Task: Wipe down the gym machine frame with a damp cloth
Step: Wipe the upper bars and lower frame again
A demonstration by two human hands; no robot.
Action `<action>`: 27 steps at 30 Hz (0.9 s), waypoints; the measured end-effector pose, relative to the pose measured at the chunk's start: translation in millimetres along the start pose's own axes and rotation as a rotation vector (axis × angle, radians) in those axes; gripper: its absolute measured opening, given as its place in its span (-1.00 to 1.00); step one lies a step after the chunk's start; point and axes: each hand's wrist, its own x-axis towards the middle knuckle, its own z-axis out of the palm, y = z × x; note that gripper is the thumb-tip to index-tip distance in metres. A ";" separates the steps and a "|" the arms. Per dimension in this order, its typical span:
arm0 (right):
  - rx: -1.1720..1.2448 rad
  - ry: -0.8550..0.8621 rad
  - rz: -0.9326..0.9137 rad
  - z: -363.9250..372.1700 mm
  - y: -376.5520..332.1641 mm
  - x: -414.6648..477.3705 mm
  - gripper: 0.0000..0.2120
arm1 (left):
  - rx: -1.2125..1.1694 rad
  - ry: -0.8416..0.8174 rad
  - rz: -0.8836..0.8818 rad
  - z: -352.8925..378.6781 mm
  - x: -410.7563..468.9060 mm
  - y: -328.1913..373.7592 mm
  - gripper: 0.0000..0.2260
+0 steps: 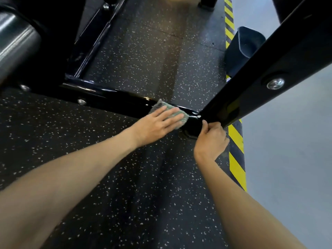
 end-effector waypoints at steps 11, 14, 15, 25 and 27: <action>-0.001 0.000 -0.083 -10.6 -0.3 0.3 -0.64 | -0.141 -0.032 -0.385 -11.6 10.0 10.5 -0.48; 0.069 -0.013 0.002 -6.8 -5.7 -3.9 -0.66 | -0.078 -0.011 -0.350 -9.4 26.8 22.2 -0.47; 0.098 -0.011 0.038 -6.1 -7.2 -5.1 -0.67 | -0.074 -0.034 -0.306 -6.6 39.7 30.3 -0.47; 0.164 0.003 0.167 -0.8 -14.5 -8.1 -0.66 | 0.036 -0.081 -0.230 -0.4 -18.5 25.9 -0.52; 0.140 0.025 0.137 0.4 -10.0 -9.1 -0.66 | 0.018 -0.089 -0.223 2.9 4.0 41.6 -0.52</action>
